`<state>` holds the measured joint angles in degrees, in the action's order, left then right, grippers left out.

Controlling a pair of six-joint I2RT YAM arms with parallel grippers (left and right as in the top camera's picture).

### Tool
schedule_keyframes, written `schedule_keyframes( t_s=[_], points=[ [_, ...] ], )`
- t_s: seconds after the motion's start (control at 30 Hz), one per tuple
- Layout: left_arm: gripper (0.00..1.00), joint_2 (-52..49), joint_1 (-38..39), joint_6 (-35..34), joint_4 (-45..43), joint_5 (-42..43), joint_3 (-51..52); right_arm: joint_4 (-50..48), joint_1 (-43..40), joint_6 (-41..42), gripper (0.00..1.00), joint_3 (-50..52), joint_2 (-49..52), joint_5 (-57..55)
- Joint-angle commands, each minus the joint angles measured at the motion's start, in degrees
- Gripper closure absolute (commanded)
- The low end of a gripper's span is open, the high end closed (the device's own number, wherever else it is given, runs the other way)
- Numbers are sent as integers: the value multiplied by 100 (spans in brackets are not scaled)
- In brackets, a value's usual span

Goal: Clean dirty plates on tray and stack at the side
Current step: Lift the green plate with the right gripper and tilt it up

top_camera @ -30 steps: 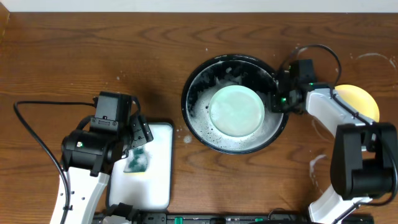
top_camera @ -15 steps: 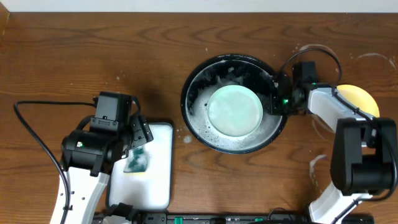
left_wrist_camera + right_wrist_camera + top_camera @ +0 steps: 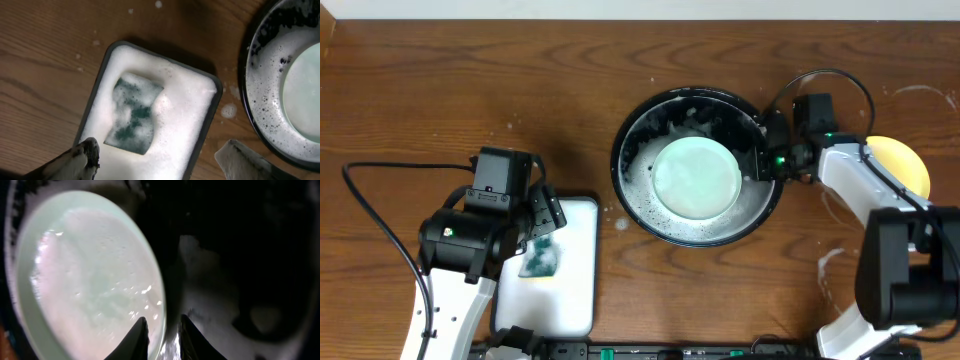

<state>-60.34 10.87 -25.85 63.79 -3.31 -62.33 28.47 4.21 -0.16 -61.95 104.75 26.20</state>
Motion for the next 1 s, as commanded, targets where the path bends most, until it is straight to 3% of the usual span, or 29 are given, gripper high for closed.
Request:
schedule_keyframes(
  t_s=[0.0,0.1,0.13,0.43,0.97],
  points=[
    [18,4,-31,11,-2,-11,-92,-129,111,-118,82,22,398,131],
    [18,4,-31,11,-2,-11,-92,-238,114,-116,98,22,592,129],
    [18,4,-31,11,-2,-11,-92,-236,107,-114,99,22,597,125],
    [18,7,-31,11,-2,-11,-92,-138,76,74,99,9,-216,-588],
    [18,4,-31,11,-2,-11,-92,240,1622,203,99,9,-2448,-4957]
  ],
)
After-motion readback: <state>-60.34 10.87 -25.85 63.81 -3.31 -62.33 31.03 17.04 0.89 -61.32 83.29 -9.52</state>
